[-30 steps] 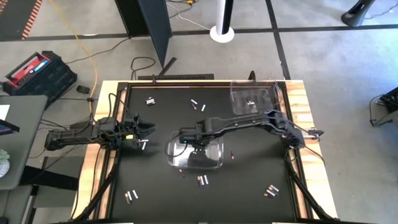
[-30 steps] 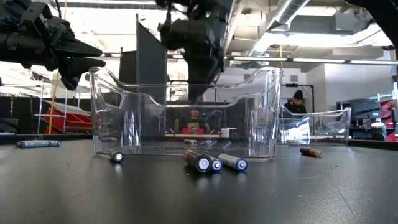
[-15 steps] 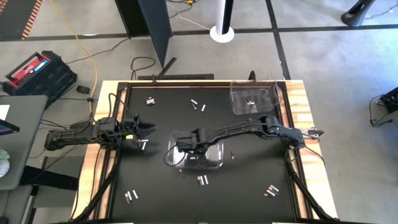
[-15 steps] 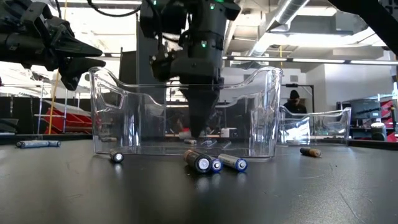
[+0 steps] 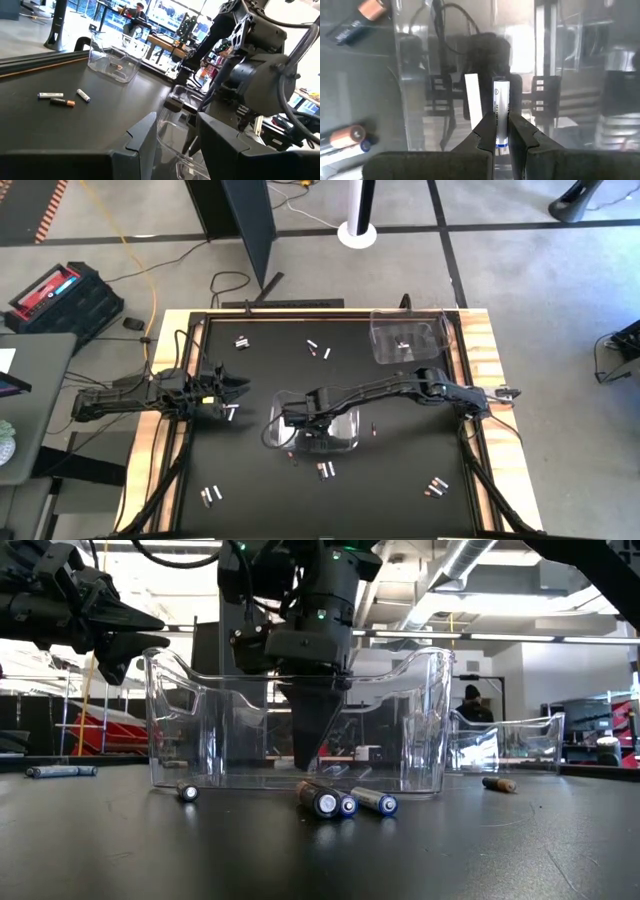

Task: Sort batteries
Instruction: Put the white battery into the bottom transparent bin

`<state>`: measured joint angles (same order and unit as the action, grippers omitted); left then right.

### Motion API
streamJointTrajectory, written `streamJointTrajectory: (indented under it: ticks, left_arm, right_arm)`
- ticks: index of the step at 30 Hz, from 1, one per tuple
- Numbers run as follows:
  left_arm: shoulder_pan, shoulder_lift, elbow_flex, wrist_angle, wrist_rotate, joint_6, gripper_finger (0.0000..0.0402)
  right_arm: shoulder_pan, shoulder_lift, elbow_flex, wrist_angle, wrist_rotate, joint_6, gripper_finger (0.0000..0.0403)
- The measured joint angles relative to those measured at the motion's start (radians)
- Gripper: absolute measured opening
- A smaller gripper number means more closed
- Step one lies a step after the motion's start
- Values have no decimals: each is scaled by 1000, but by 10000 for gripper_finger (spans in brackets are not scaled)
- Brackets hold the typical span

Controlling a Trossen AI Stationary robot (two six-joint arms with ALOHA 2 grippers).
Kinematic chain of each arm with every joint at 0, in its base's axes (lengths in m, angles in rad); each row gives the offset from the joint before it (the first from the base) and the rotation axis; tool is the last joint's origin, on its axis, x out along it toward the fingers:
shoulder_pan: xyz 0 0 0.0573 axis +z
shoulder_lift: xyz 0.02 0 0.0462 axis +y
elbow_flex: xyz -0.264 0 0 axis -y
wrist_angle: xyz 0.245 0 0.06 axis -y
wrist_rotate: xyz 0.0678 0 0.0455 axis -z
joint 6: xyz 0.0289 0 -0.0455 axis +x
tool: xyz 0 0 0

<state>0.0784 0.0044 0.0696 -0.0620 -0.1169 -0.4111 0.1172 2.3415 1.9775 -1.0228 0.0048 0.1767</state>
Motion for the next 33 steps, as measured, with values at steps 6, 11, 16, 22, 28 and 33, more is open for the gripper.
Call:
streamJointTrajectory:
  ticks: [6,11,16,22,28,33]
  left_arm:
    - [0,0,0,0,0,0,132]
    - [0,0,0,0,0,0,132]
    - [0,0,0,0,0,0,132]
    - [0,0,0,0,0,0,132]
    - [0,0,0,0,0,0,132]
    - [0,0,0,0,0,0,132]
  right_arm:
    - [-2,3,-4,8,-6,-2,42]
    - [-2,3,-4,10,-6,3,42]
    - [-2,3,-5,12,-6,6,45]
    - [-2,3,-5,13,-6,6,72]
    - [-2,3,-5,13,-6,7,87]
    - [-2,1,-3,7,-7,8,88]
